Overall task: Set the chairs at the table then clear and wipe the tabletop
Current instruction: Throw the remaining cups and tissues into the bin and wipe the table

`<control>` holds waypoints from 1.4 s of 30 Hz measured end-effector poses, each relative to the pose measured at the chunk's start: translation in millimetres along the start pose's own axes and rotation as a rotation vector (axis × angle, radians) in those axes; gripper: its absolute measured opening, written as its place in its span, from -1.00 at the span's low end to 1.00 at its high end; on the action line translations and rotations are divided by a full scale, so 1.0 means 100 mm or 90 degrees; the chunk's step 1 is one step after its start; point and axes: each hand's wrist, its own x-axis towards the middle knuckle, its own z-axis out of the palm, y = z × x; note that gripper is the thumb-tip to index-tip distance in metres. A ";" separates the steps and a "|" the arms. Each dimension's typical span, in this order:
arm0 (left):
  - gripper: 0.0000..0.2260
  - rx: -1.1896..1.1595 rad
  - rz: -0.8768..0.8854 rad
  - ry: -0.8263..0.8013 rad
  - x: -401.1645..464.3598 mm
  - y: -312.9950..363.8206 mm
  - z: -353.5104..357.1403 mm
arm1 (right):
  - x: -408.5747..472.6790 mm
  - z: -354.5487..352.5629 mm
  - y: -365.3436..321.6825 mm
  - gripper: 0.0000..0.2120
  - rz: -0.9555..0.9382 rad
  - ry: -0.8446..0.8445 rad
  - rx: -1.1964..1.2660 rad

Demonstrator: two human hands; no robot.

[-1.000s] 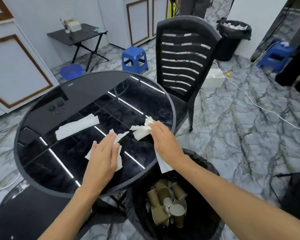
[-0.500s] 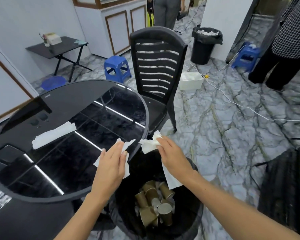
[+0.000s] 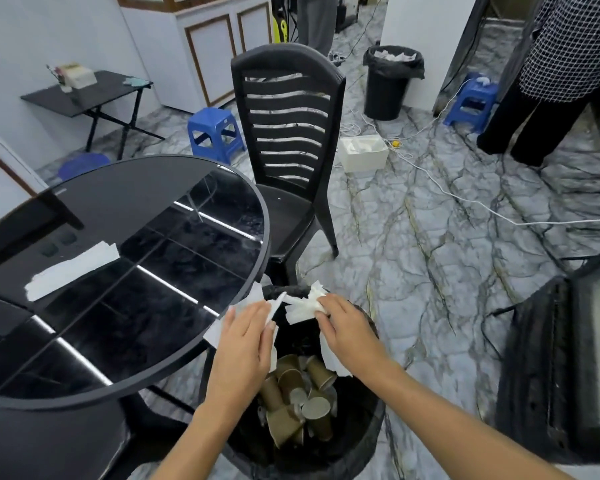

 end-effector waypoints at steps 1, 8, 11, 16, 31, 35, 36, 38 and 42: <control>-0.61 -0.008 -0.011 -0.005 -0.03 -0.01 0.05 | -0.04 0.03 0.02 -0.82 0.002 -0.007 0.001; -0.45 -0.007 -0.074 -0.100 -0.30 -0.20 0.40 | -0.30 0.23 0.20 -0.72 0.044 -0.075 -0.016; -0.40 -0.019 -0.095 -0.114 -0.40 -0.26 0.46 | -0.38 0.26 0.24 -0.48 0.086 -0.116 -0.028; -0.29 -0.025 -0.123 -0.152 -0.45 -0.29 0.43 | -0.41 0.23 0.23 -0.28 0.109 -0.168 -0.082; -0.35 -0.078 -0.098 -0.120 -0.55 0.00 -0.14 | -0.28 0.02 -0.11 -0.29 0.076 -0.155 -0.089; -0.42 -0.070 -0.100 -0.055 -0.57 -0.01 -0.63 | 0.01 -0.07 -0.47 -0.34 0.030 -0.127 -0.060; -0.44 -0.064 -0.105 -0.034 -0.57 -0.06 -0.75 | 0.10 -0.08 -0.58 -0.36 0.012 -0.115 -0.057; -0.44 -0.046 -0.120 0.003 -0.56 -0.21 -1.00 | 0.29 -0.06 -0.83 -0.38 -0.020 -0.104 -0.047; -0.40 0.008 -0.154 0.042 -0.53 -0.67 -1.36 | 0.64 0.10 -1.29 -0.39 -0.079 -0.110 -0.041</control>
